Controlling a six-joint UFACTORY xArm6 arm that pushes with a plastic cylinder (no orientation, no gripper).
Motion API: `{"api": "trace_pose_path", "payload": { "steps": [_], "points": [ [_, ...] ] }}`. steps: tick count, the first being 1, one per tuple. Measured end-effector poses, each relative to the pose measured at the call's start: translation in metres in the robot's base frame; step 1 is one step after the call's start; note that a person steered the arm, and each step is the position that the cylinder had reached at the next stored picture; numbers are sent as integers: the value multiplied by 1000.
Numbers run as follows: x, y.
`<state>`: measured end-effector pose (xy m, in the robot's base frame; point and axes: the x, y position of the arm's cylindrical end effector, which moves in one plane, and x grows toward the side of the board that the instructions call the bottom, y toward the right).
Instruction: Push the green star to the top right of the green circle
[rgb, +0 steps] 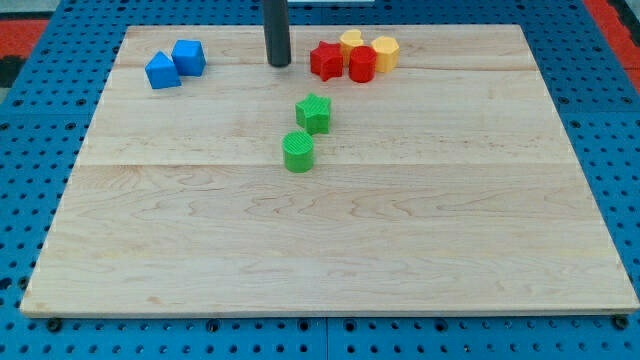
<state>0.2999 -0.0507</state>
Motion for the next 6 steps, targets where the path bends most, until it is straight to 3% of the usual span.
{"api": "trace_pose_path", "payload": {
  "steps": [1,4,5,6],
  "points": [
    [62,62],
    [58,129],
    [104,128],
    [120,56]
  ]
}}
